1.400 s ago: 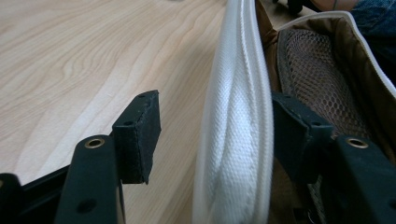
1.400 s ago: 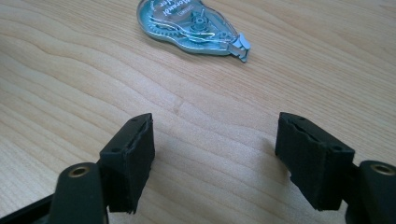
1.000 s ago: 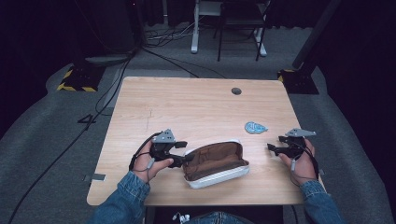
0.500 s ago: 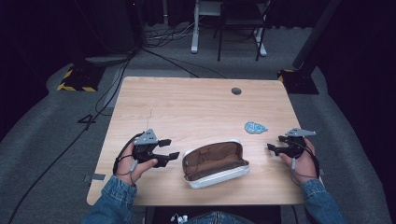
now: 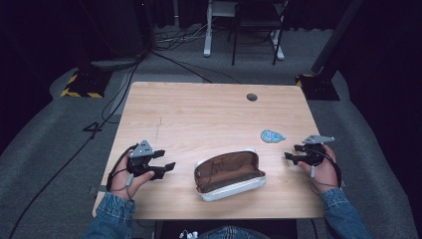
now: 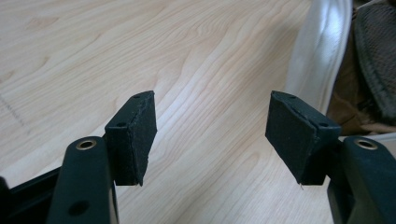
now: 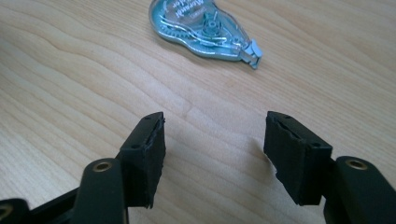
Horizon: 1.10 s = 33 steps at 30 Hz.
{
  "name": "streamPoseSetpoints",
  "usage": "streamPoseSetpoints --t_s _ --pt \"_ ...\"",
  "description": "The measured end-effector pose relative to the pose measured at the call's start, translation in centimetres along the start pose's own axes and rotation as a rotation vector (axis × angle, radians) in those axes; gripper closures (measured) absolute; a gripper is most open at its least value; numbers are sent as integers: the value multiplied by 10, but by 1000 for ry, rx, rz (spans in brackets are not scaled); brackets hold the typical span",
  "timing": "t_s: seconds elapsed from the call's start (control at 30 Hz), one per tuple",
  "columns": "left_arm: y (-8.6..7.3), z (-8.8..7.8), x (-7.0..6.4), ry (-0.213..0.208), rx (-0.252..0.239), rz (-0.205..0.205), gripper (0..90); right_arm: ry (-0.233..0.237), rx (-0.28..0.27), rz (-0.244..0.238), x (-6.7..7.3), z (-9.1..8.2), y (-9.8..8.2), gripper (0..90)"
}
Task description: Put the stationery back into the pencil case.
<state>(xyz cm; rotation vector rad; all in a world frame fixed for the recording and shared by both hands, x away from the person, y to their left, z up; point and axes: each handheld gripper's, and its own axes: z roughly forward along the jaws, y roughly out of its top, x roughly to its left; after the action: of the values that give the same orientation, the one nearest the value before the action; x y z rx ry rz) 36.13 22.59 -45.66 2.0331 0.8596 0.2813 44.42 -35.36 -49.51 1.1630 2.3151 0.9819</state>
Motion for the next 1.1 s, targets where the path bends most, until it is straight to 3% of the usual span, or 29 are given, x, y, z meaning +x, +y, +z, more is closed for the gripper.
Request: streamPoseSetpoints --t_s 0.07,0.2,0.37,0.73,1.1 --pt "-4 0 3 5 6 -20 338 2 -8 2 1 -1 4 378" --pt "-14 0 8 59 51 -25 340 8 -5 24 2 -6 11 359" --pt "-22 -2 9 91 66 -50 343 17 -4 40 1 -11 22 346" --pt "-35 0 10 131 140 -70 337 21 60 -49 -1 -16 53 327" --pt "-43 6 11 177 204 -43 321 42 146 -100 -4 -5 78 319"
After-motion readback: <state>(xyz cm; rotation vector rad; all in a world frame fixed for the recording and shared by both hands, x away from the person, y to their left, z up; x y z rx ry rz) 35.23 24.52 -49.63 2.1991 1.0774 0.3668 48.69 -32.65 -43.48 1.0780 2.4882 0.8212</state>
